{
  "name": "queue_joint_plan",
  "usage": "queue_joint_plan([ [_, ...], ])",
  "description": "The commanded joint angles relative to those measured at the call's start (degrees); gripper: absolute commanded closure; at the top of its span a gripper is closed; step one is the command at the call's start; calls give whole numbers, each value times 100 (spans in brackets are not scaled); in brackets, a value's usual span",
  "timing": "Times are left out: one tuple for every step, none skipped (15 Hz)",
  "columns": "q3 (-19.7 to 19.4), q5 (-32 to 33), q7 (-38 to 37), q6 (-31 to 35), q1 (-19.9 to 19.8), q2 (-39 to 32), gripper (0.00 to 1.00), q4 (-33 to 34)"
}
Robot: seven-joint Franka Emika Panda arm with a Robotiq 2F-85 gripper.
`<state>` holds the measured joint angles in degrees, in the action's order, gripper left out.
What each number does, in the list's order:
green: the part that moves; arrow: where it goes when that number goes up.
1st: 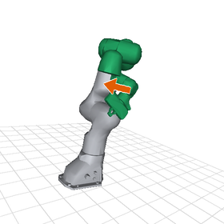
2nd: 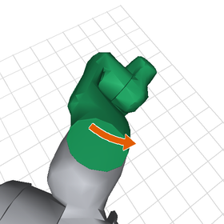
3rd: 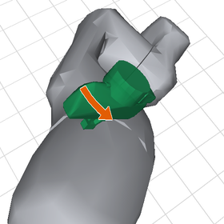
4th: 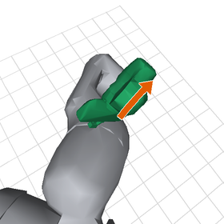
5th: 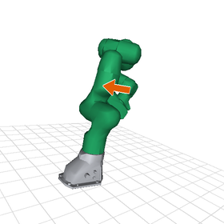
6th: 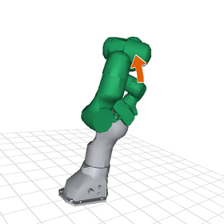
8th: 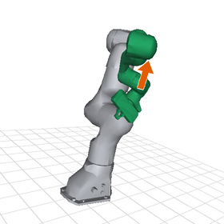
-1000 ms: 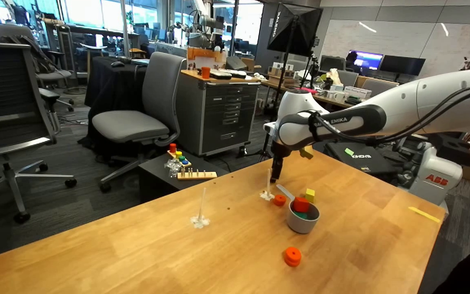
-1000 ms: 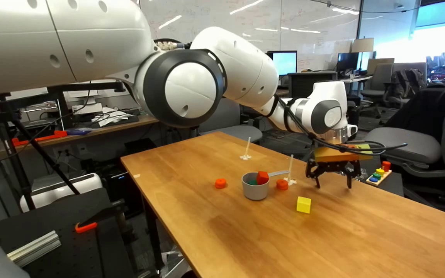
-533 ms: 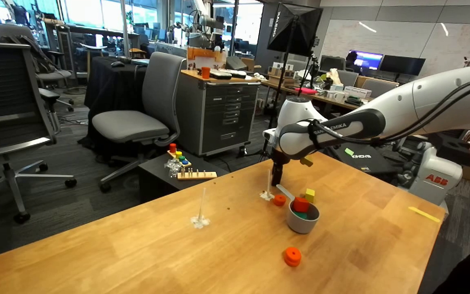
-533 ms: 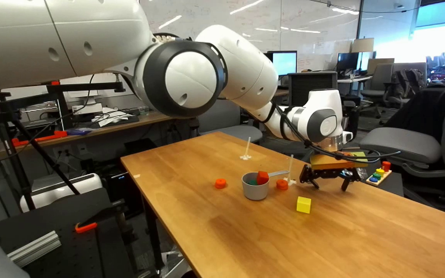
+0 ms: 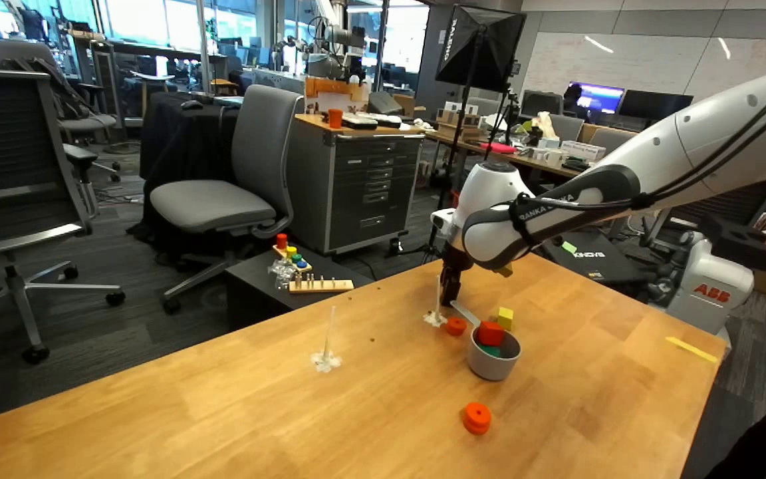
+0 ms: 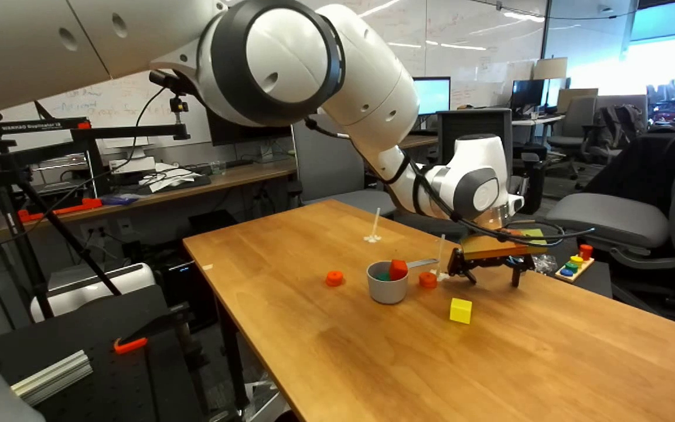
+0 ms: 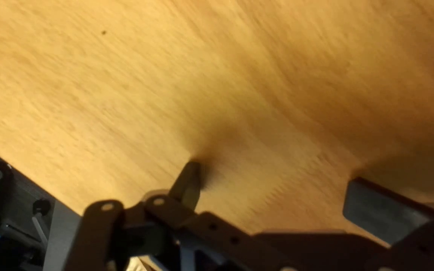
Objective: Put the green, orange and yellow b=objects and put them in the pot
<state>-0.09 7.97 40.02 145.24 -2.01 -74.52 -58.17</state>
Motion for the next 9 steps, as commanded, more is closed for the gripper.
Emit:
queue_joint_plan([
  [244, 41, 212, 886, -19, 803, 0, -1361],
  [330, 50, 298, 1159, -43, 939, 0, -1605],
  [420, 63, 387, 1415, -65, 1074, 0, -1848],
  [498, 74, 466, 1654, -84, 1204, 0, -2082],
  [577, 97, 566, 1898, -103, 1345, 0, -2318],
  [752, 260, 556, 2116, -199, 1458, 0, -2526],
  [856, 309, 597, 2329, -239, 1603, 0, -2768],
  [909, 389, 565, 2551, -250, 1735, 0, -2996],
  [937, 479, 506, 2771, -247, 1884, 0, -3238],
])
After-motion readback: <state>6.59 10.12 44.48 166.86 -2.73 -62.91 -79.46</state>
